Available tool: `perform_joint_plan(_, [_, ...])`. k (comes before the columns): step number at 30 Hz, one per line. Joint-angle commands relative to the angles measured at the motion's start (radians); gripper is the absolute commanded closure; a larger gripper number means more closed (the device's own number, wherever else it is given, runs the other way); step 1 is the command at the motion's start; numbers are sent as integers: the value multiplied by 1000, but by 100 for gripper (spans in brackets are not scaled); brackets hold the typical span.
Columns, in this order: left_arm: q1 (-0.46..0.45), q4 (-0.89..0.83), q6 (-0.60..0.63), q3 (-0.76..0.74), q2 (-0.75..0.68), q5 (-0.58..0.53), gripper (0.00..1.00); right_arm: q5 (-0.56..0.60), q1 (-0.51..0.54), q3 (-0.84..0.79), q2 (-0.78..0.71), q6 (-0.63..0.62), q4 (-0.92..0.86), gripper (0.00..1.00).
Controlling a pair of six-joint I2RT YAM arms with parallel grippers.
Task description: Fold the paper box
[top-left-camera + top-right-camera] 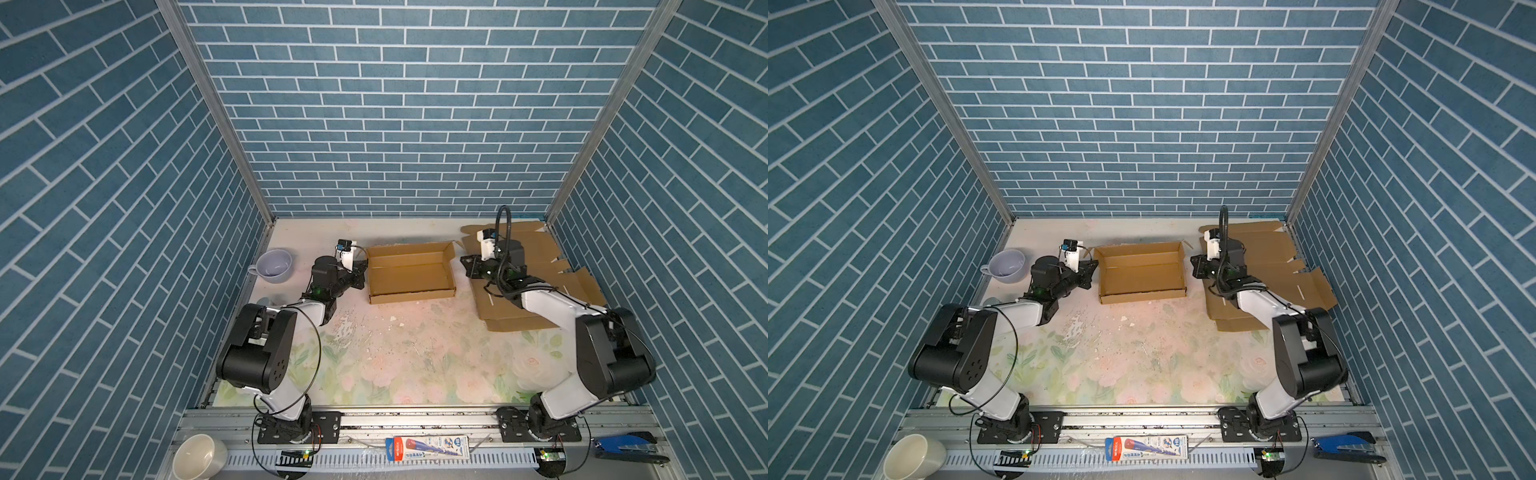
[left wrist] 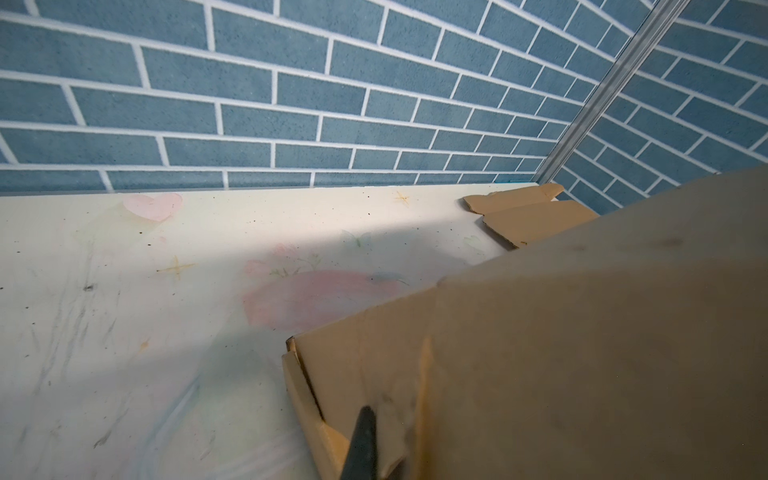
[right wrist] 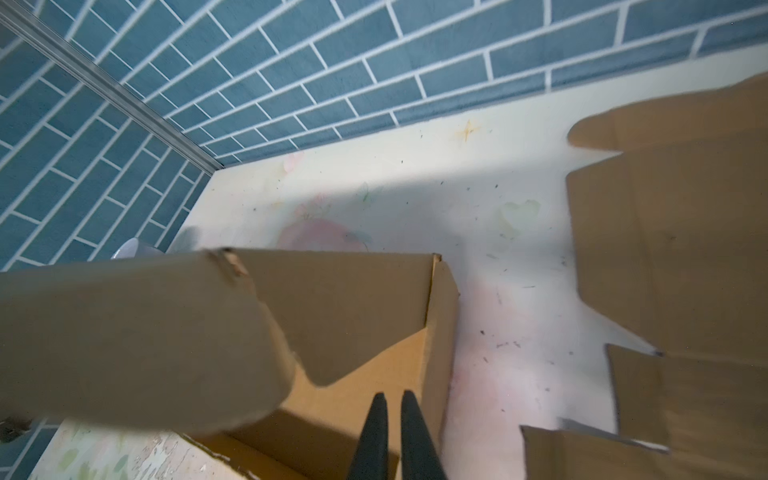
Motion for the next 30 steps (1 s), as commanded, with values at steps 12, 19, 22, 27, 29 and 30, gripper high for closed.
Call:
perform_joint_plan(12, [-28,-174,56,3,-7,-26,100,42,81,443,-140,-743,-752,45])
perform_joint_plan(19, [-31,-191,71,12,-9,-23,100,138,261,681,87,-978,-867,44])
perform_joint_plan(22, [-31,-194,73,13,-8,-22,100,173,318,785,188,-1034,-901,44])
perform_joint_plan(27, [-33,-196,76,10,-11,-23,100,267,387,888,305,-1116,-912,45])
perform_joint_plan(29, [-33,-196,77,10,-13,-23,100,281,405,922,340,-1140,-928,47])
perform_joint_plan(30, [-34,-196,78,10,-13,-22,100,282,414,936,358,-1150,-934,49])
